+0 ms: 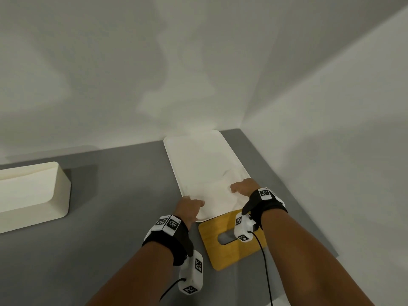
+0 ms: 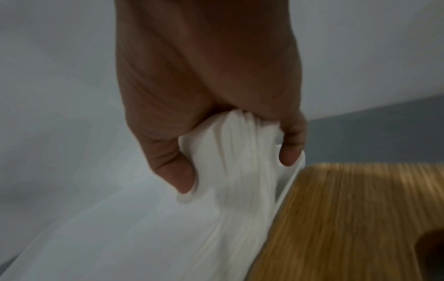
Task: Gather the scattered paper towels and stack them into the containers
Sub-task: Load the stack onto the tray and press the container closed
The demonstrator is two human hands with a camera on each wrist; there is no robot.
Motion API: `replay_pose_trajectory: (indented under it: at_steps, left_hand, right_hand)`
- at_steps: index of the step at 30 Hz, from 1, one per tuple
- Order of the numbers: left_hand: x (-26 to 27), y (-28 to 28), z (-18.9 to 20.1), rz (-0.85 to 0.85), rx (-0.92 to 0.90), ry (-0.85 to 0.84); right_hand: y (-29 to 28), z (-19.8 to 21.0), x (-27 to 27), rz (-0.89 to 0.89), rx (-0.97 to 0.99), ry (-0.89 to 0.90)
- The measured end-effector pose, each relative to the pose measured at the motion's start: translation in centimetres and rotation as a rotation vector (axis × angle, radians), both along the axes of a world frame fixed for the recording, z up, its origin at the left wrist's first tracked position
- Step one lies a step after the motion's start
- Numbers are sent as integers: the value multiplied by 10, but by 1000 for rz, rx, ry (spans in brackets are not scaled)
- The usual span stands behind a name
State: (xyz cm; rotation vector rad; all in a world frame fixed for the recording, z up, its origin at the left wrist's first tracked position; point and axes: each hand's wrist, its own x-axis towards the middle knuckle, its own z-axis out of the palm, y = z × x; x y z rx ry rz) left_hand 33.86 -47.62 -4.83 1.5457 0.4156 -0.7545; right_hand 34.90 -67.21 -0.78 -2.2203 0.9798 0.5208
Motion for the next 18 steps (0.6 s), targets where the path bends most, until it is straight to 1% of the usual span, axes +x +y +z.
replay_pose_trajectory:
  at_steps: [3, 5, 7, 9, 11, 14, 16, 18]
  left_hand:
    - [-1, 5, 0, -10, -48, -3]
    - [-3, 10, -1, 39, -107, 18]
    - [-4, 19, 2, 88, -148, 50]
    - [-4, 32, 6, 145, -212, 89]
    - [-3, 46, 14, 187, -333, 125]
    - [-3, 71, 28, 250, -527, 123]
    - [-1, 93, 35, 296, -659, 112]
    - [-1, 116, 45, 292, -793, 83]
  right_hand:
    - [6, 8, -2, 41, -2, -51]
    - [10, 19, 0, 70, -18, -80]
    - [17, 37, 4, 76, 29, -188]
    - [32, 64, 8, 95, 113, -297]
    - [55, 98, 13, 144, 196, -354]
    - [99, 146, 20, 262, 324, -393]
    - [128, 171, 25, 307, 416, -413]
    - [155, 189, 31, 323, 552, -425]
